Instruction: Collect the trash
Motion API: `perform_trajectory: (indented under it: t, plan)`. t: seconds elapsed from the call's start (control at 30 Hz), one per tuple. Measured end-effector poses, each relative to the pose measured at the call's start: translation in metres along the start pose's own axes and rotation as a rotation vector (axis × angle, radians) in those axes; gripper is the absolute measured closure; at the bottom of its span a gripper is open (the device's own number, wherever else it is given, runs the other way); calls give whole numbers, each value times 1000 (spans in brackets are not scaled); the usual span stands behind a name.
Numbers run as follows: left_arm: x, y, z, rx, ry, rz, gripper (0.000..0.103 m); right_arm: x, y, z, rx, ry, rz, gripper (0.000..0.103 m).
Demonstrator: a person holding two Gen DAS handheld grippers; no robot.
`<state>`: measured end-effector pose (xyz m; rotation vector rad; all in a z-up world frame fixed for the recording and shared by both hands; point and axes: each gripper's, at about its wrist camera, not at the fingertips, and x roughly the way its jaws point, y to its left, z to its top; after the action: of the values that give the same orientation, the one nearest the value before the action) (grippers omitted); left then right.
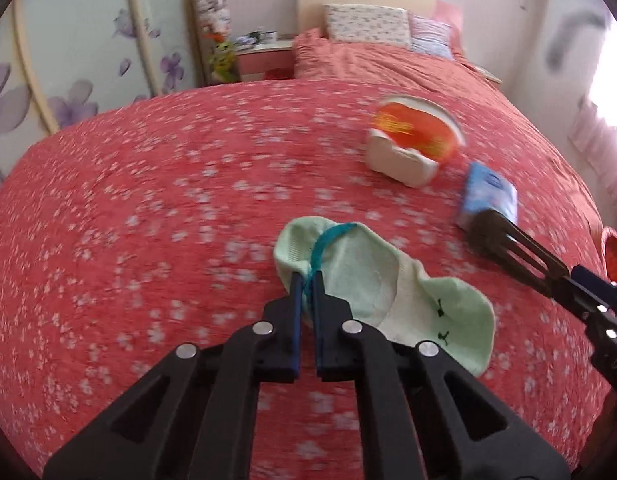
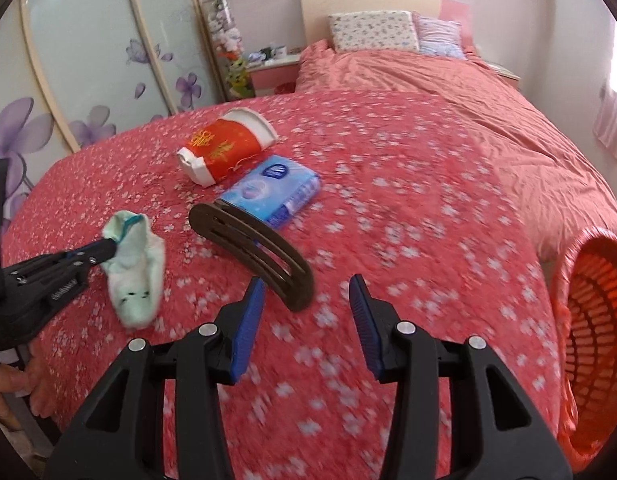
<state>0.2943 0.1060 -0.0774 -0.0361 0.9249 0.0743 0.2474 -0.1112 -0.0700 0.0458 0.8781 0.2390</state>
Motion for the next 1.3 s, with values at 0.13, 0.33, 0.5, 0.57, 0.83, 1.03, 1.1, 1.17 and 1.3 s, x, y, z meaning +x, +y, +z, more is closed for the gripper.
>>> perform_trajectory:
  t: [0.13,0.33,0.5,0.57,0.83,1.03,1.1,1.17,1.3]
  plan:
    - [0,7,2,4,7,15,96,20,9,6,-25,53,4,60]
    - [0,3,1,18,5,12,95,3,9,-11,-21,32,91,94]
    - [2,4,4,13,7,-6,93,-23,-4,-32,-27,24,84,94]
    - [3,7,5,4,9,-11,89,-24,-6,-33,-33,28,85,90]
    - [6,5,8,-16,16,-41,73,2,13,-11,-61,43,66,77]
    - [1,2,5,-13,8,-87,48,2,8,-15,-37,24,-25,91]
    - [-2,-1,3,-12,3,-111,39,-2,-6,-18,9,17,-47,91]
    - [-4,-8,2,0,-8,-136,32,-3,-18,-20,40,21,-43,91]
    - [-3,-26,4,38,-20,-114,23,-5,-25,-22,59,17,-34,91]
